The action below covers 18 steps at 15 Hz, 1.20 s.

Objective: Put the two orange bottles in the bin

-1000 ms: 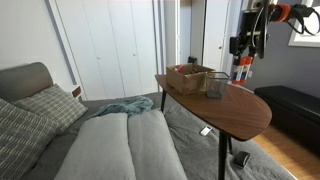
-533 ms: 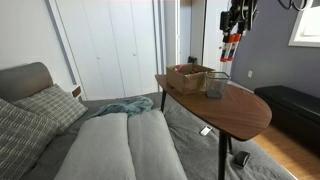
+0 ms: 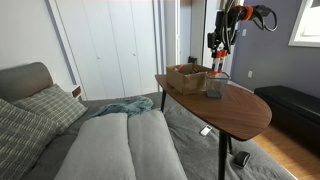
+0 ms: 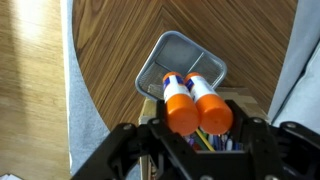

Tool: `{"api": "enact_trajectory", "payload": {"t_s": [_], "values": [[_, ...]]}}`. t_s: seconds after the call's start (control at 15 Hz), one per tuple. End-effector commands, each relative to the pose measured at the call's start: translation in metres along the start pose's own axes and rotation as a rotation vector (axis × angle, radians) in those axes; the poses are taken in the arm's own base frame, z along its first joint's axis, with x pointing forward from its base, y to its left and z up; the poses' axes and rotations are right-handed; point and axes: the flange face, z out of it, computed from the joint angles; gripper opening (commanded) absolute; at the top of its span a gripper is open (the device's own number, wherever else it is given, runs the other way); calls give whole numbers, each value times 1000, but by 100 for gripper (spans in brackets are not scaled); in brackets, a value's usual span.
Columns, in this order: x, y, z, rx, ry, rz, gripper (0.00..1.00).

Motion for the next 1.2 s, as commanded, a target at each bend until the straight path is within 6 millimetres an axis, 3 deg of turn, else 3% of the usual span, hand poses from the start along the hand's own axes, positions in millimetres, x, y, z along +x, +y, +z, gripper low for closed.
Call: {"api": "enact_trajectory", "payload": {"t_s": [0.0, 0.47, 1.13], "values": [[13, 7, 20, -14, -23, -20, 34], [8, 14, 41, 17, -64, 3, 34], [2, 6, 64, 49, -91, 12, 34]]}}
